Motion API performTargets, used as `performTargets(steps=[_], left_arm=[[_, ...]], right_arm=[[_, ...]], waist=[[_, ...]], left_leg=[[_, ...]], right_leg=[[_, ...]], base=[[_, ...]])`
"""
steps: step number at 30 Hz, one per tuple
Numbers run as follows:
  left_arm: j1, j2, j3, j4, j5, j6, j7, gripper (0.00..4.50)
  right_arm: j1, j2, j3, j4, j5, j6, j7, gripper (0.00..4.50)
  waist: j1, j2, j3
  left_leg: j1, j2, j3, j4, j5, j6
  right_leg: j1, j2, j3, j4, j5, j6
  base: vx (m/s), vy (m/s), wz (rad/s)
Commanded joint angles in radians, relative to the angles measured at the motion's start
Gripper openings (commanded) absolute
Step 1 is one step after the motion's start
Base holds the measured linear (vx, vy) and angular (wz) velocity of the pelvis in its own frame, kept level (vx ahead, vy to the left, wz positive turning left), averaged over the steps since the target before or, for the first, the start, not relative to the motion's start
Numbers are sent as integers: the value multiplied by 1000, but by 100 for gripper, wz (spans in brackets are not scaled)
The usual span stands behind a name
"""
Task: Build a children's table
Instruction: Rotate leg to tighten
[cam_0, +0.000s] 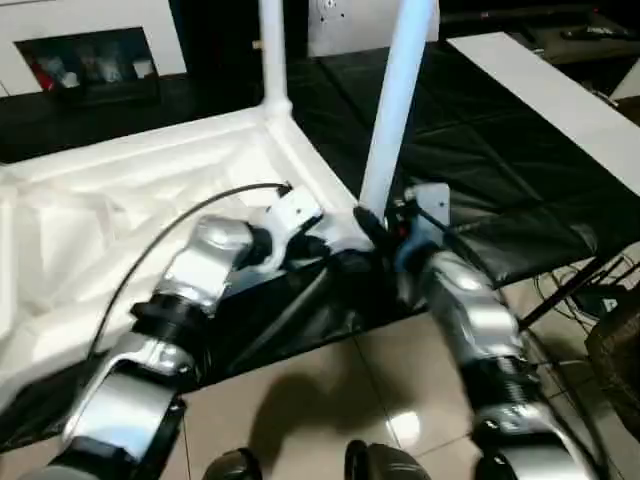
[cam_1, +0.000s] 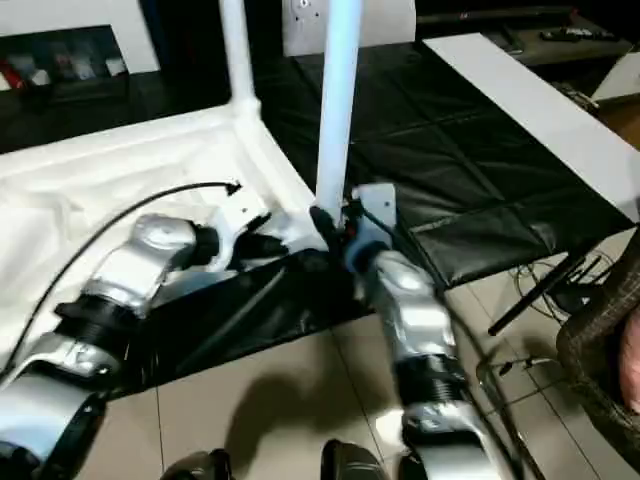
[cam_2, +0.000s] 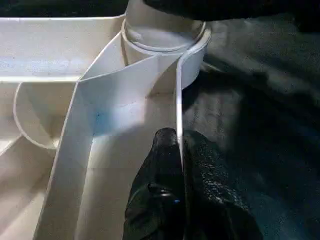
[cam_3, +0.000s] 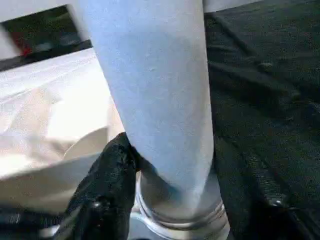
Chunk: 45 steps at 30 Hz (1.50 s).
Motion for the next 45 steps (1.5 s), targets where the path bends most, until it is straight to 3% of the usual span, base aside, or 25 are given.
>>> performTargets(steps=[1, 4, 7, 9, 11, 15, 19, 26, 31, 32, 38, 45], left_arm=[[12, -81, -71, -37, -32, -10, -59, 0], [20, -73, -74, -50, -32, -6, -70, 0], [50, -20, -83, -79, -34, -15, -125, 0], [58, -7, -84, -83, -35, -21, -138, 0], [75, 30, -91, -85, -35, -56, -176, 0], [100, 99, -117, -102, -28, -131, -283, 0], [106, 147, -142, -117, -36, -161, -374, 0], [92, 221, -184, -102, -54, -287, -546, 0], [74, 244, -198, -91, -71, -321, -633, 0], [72, 245, -199, -90, -73, -324, -638, 0], [64, 252, -202, -77, -75, -350, -673, 0], [63, 258, -204, -68, -75, -363, -684, 0]], right_arm=[[-11, 58, 74, 27, -1, 2, 42, 272], [0, 50, 77, 12, -15, -5, 53, 313], [52, -34, 78, -41, -31, -55, 123, 323], [63, -66, 87, -49, -44, -76, 137, 359], [91, -145, 94, -68, -55, -116, 194, 372], [129, -257, 92, -121, 3, -153, 414, 403], [145, -339, 130, -157, 69, -92, 624, 416], [128, -477, 219, -174, 166, -21, 1005, 416], [77, -527, 278, -124, 161, -13, 1168, 379], [72, -530, 282, -121, 163, -8, 1179, 357], [40, -560, 328, -97, 154, 17, 1273, 315], [28, -566, 342, -85, 156, 26, 1320, 258]], waist=[[11, 2, -69], [17, 3, -73], [21, 4, -76], [25, 5, -76], [32, 4, -73], [42, 4, -67], [40, 4, -64], [56, 0, -69], [63, 0, -72], [63, -5, -70], [68, -6, -70], [79, -6, -70]], left_leg=[[11, 30, -10, -59, -211, 43], [8, 32, -8, -57, -150, 67], [6, 34, -8, -54, -120, 89], [6, 35, -8, -52, -105, 101], [8, 34, -6, -52, -120, 104], [10, 39, -6, -56, -174, 96], [12, 38, -10, -58, -217, 85], [9, 44, -7, -53, -164, 115], [11, 45, -6, -51, -150, 112], [10, 45, -6, -51, -154, 114], [10, 46, -6, -50, -149, 108], [13, 45, -5, -49, -143, 108]], right_leg=[[51, -80, 53, -72, -265, -207], [57, -77, 53, -61, -174, -224], [63, -78, 53, -52, -102, -242], [62, -76, 52, -48, -67, -254], [62, -75, 52, -52, -87, -252], [60, -78, 54, -61, -179, -229], [59, -77, 51, -71, -272, -211], [61, -77, 49, -58, -204, -235], [57, -78, 48, -53, -183, -249], [57, -77, 48, -52, -189, -251], [56, -79, 49, -53, -200, -246], [55, -79, 49, -53, -205, -243]], base=[[0, 0, 0], [0, 0, 0], [0, 0, 0], [0, 0, 0], [0, 0, 0], [0, 0, 0], [0, 0, 0], [0, 0, 0], [0, 0, 0], [0, 0, 0], [0, 0, 0], [0, 0, 0]])
